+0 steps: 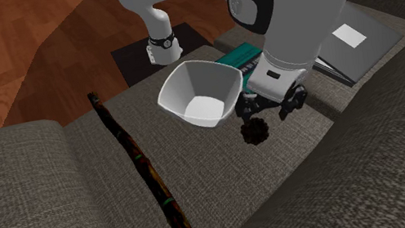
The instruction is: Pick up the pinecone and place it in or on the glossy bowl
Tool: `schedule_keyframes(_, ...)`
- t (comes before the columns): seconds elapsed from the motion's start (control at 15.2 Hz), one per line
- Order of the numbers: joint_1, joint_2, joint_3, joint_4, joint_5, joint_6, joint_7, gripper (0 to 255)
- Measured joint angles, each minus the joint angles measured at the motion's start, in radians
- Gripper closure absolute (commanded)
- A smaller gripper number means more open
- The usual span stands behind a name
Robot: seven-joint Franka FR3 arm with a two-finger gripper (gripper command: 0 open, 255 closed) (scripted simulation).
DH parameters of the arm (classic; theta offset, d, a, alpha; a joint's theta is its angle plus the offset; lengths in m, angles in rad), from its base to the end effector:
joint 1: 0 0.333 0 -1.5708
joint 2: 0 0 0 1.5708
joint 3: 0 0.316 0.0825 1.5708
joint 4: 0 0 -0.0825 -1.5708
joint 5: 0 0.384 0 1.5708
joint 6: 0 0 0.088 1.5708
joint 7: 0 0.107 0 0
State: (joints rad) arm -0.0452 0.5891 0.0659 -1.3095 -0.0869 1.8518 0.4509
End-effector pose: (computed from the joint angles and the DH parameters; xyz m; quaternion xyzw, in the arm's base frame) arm 0.7173 -0.0021 0.3941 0.9781 -0.2056 -0.0167 0.0277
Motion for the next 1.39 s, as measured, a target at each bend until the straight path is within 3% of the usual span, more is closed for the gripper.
schedule_keyframes(0.59,-0.005,0.001,-0.004,-0.018,-0.005,0.038,0.002,0)
schedule_keyframes(0.66,-0.004,0.007,-0.004,-0.008,-0.005,0.034,0.004,255)
schedule_keyframes(0.99,-0.004,0.03,-0.006,0.03,-0.007,0.022,0.003,255)
schedule_keyframes(1.39,-0.007,-0.004,-0.005,-0.01,-0.007,0.035,0.002,255)
